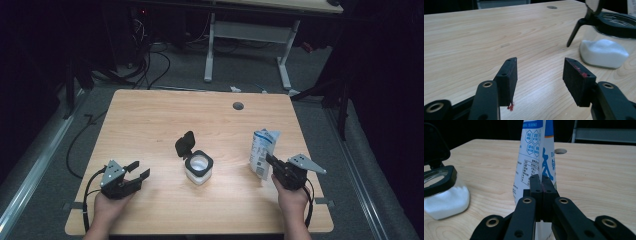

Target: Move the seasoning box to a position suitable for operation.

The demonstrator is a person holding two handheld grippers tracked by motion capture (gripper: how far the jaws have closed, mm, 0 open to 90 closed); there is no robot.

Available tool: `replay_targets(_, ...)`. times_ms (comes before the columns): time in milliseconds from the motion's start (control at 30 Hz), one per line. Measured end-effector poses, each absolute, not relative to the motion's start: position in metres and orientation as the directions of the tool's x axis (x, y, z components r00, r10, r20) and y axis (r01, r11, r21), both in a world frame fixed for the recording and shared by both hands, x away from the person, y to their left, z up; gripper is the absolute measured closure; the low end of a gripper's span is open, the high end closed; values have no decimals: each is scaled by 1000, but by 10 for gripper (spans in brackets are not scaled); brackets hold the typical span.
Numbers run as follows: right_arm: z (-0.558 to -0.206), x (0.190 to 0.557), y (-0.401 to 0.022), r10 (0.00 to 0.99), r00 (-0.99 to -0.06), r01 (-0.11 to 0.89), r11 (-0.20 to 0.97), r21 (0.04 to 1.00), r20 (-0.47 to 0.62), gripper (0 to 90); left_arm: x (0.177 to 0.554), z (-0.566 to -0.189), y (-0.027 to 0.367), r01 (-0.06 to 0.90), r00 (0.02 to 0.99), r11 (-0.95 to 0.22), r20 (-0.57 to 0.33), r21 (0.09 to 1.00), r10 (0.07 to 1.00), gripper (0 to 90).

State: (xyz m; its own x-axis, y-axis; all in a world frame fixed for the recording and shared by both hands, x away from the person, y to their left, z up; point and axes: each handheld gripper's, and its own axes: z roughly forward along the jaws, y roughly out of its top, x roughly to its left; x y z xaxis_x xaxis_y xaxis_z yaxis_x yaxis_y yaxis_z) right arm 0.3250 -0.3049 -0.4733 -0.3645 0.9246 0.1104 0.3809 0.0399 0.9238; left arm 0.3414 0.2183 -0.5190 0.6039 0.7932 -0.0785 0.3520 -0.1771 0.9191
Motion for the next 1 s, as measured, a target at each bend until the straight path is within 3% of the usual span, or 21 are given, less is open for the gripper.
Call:
replay_targets(233, -476, 328, -310, 931, -353, 325, 26, 945, 96, 900, 341, -521, 222, 362, 585, -186, -68, 914, 808, 459)
replay_targets(1000, -481, 353, -306, 937, -341, 302, 38, 952, 70, 900, 337, -526, 221, 347, 592, -207, -43, 915, 805, 460)
